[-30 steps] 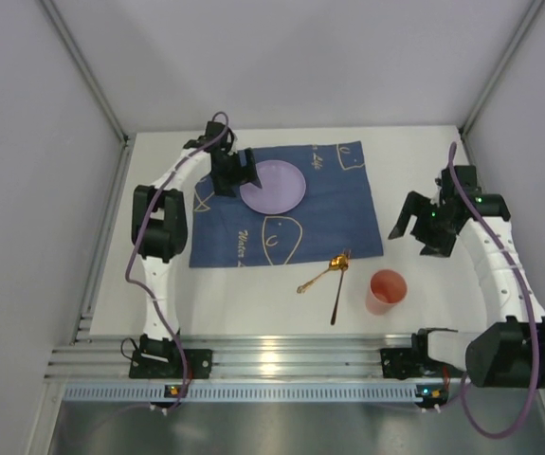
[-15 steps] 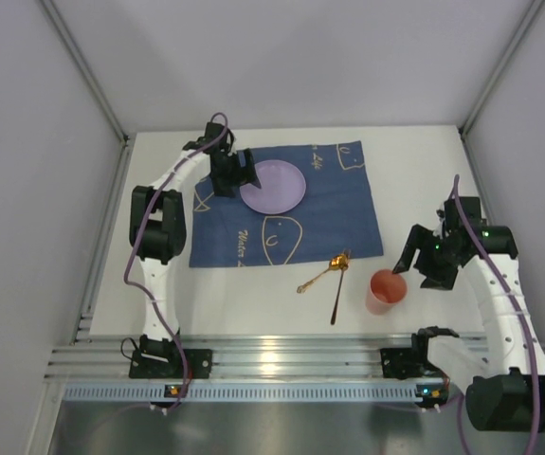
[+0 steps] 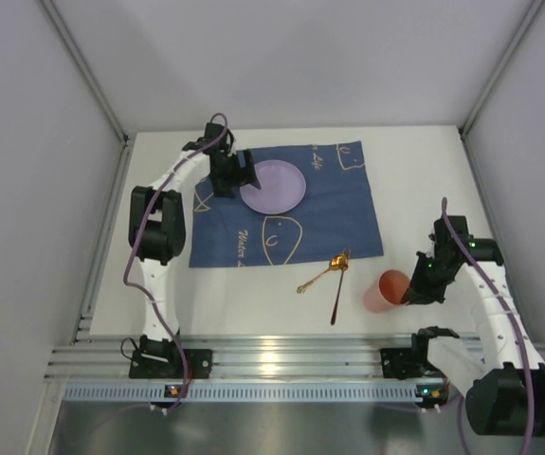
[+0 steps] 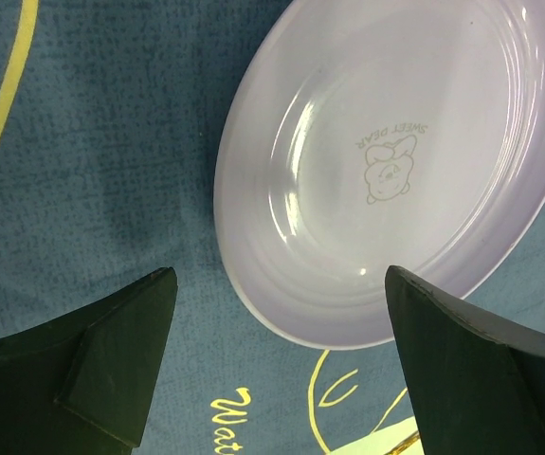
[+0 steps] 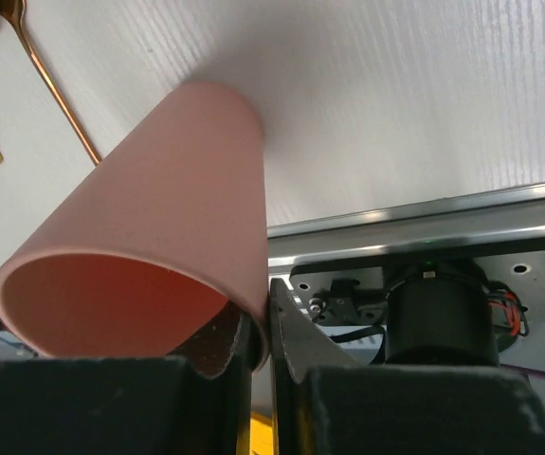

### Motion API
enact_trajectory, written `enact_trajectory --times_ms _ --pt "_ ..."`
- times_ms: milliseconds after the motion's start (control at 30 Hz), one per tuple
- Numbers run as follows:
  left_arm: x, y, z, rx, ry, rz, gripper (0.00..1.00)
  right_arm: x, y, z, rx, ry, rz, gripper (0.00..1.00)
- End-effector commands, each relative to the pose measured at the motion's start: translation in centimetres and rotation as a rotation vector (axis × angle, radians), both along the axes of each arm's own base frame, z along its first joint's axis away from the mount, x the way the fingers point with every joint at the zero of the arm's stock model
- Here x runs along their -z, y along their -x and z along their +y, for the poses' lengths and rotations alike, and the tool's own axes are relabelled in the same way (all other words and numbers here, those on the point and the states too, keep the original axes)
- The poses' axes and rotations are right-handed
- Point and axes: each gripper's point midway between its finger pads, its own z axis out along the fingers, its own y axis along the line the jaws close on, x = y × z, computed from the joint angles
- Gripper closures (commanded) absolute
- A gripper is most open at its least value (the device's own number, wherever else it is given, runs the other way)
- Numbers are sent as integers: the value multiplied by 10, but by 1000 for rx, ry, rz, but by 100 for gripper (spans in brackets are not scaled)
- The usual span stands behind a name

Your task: Set the dinner table for one person

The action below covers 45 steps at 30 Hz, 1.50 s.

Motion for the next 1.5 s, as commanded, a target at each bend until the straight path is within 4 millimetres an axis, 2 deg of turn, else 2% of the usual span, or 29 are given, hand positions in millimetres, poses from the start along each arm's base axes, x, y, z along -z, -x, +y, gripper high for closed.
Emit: enact_trajectory --times_ms 0,67,167,200,233,267,333,367,400,433,467,533,567,600,633,667,700,733,767,800,833,900,1067,1200,1233,1267,1300,1333,1467 --pt "-46 -8 4 -9 11 -116 4 -7 -19 0 2 5 -61 99" --pt "-47 -6 5 -8 3 -119 4 -16 -26 -2 0 14 -80 100" --pt "-53 -4 8 -13 -8 -131 4 -49 -56 -6 8 37 -156 100" --pt "-57 -2 10 -17 -11 -140 4 -74 -79 -8 10 46 -220 100" --pt "-57 0 11 -18 -16 -138 4 -87 -92 -10 12 54 -254 100" --pt "-63 2 12 -20 -16 -149 3 -112 -119 -12 15 61 -313 100" --pt "-63 8 14 -24 -26 -146 3 -133 -151 -13 9 67 -375 100" --pt "-71 11 15 -26 -24 -165 3 -141 -166 -13 7 68 -394 100" --pt "-72 14 17 -30 -27 -167 3 -151 -194 -14 7 69 -418 100" --pt "-68 20 19 -32 -33 -157 3 -157 -213 -14 11 65 -447 100" --pt "-74 24 20 -32 -33 -169 3 -162 -243 -11 6 51 -461 100" --pt "-67 35 24 -38 -48 -145 3 -168 -278 -5 6 31 -495 100" --pt "-72 40 27 -43 -50 -154 3 -167 -309 -4 9 29 -511 100" --pt "-71 44 28 -44 -53 -148 3 -166 -323 10 -18 21 -519 100" --pt "-64 52 29 -47 -52 -130 3 -164 -337 12 -19 26 -520 100" --pt "-70 57 29 -50 -48 -140 3 -160 -349 21 -35 22 -517 100" --pt "-70 62 29 -52 -46 -136 3 -152 -373 27 -44 23 -516 100" --pt "-63 69 32 -62 -49 -114 4 -148 -385 31 -43 27 -517 100" --pt "-69 73 33 -63 -46 -129 3 -160 -397 41 -55 18 -568 100" --pt "-70 77 34 -64 -46 -129 3 -133 -409 47 -56 17 -528 100" --pt "-65 83 36 -69 -52 -112 3 -124 -415 48 -36 27 -520 100" --pt "-68 90 40 -75 -63 -118 3 -100 -419 57 -38 55 -491 100" --pt "-67 107 49 -90 -94 -109 3 -44 -415 57 -79 217 -373 100" --pt "-66 112 52 -98 -106 -102 4 -21 -408 64 -82 215 -312 95" --pt "-65 114 52 -99 -106 -97 3 -19 -408 64 -85 222 -310 82" --pt "-66 114 53 -101 -107 -97 3 -17 -408 71 -100 223 -313 74" --pt "-65 115 53 -101 -108 -94 3 -19 -410 72 -103 224 -324 56" --pt "-64 116 53 -101 -108 -91 3 -18 -411 75 -110 222 -328 48" --pt "-61 117 53 -103 -109 -83 3 -26 -417 84 -119 200 -370 36"
